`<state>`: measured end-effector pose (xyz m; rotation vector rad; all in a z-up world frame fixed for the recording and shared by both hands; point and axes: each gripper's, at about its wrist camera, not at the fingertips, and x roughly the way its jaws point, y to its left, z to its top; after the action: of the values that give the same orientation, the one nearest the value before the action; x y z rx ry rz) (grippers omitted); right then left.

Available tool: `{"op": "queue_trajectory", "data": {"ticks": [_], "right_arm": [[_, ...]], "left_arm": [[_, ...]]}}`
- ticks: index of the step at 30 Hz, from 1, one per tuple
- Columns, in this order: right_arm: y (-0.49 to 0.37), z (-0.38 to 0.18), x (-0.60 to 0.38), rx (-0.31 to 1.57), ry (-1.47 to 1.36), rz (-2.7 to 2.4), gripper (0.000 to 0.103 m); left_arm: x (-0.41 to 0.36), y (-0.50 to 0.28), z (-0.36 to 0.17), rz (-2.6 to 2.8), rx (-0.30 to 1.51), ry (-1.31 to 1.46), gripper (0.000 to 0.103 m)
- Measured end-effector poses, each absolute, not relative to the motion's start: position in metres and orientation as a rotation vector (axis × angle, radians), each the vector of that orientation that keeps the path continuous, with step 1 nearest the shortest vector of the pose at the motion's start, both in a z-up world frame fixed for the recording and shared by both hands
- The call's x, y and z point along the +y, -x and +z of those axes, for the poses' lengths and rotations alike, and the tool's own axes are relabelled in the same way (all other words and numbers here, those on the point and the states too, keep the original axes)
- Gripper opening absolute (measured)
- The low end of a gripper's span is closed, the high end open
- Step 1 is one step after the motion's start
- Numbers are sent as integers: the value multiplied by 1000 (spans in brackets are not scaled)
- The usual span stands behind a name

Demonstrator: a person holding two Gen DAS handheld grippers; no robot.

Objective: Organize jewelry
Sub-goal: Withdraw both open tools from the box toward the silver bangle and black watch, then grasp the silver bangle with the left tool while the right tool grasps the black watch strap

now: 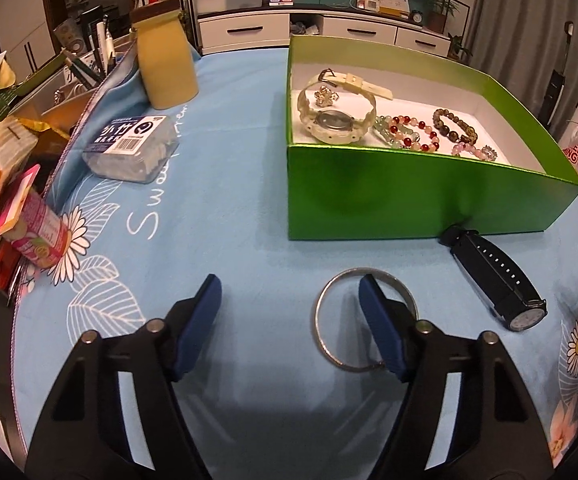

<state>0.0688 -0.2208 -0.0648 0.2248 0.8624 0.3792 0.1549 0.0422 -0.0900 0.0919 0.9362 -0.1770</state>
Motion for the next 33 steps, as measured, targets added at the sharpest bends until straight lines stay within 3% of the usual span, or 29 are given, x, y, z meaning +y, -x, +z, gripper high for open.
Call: {"op": "queue_trajectory", "data": {"ticks": [10, 15, 20, 25, 33], "right_arm": [[-75, -68, -218, 871, -226, 382, 86], [-78, -69, -218, 875, -227, 377, 86], [-80, -70, -217, 875, -226, 376, 85], [-82, -70, -215, 873, -224, 385, 82], [-78, -67, -195, 855, -143, 473, 63]], "left_arm": [[40, -161, -99, -200, 935, -102, 61], [28, -154, -97, -253, 912, -148, 24], [15, -145, -97, -287, 903, -178, 7], [15, -138, -97, -288, 915, -143, 3], [34, -128, -97, -290, 960, 61, 3]]}}
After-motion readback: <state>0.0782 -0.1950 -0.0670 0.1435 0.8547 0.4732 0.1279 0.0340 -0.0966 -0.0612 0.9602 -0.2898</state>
